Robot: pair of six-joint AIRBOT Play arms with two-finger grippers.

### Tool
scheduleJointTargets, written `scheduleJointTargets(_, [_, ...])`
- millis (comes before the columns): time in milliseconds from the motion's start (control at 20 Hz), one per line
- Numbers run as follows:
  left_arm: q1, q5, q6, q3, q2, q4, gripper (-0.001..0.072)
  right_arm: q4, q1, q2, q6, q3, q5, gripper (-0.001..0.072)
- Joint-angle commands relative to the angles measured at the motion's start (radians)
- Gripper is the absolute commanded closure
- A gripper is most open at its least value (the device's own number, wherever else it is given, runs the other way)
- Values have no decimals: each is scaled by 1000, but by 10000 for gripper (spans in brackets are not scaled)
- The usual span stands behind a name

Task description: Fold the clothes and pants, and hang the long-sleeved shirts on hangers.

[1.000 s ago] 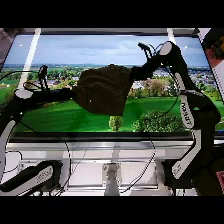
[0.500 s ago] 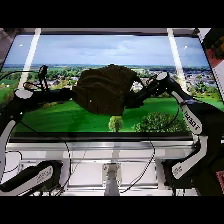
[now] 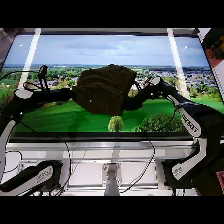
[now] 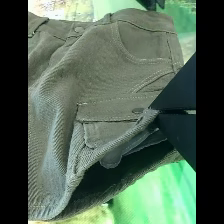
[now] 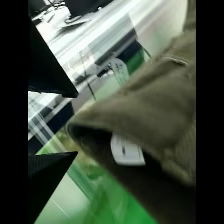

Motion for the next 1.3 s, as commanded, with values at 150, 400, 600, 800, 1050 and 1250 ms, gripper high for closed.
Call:
scheduleJointTargets(150, [1, 0, 0, 1, 0, 0, 693, 40, -5, 0, 11, -3, -29, 337])
scheduleJointTargets(400, [1, 0, 0, 1, 0, 0, 693, 60, 72, -2, 13, -3, -55, 337])
scheduleJointTargets(600, [1, 0, 0, 1, 0, 0, 693, 63, 109, -7, 23, -4, -65, 437])
scheduleJointTargets(800, [1, 0, 0, 0, -15, 3, 692, 92, 114, -7, 42, -4, -7, 518])
scheduleJointTargets(1050, [5, 3, 38, 1, -71, 3, 694, 277, 98, 21, 39, -5, 11, 686])
scheduleJointTargets(1250, [3, 8, 45, 65, -27, -79, 695, 328, -33, 166, 47, 0, 19, 685])
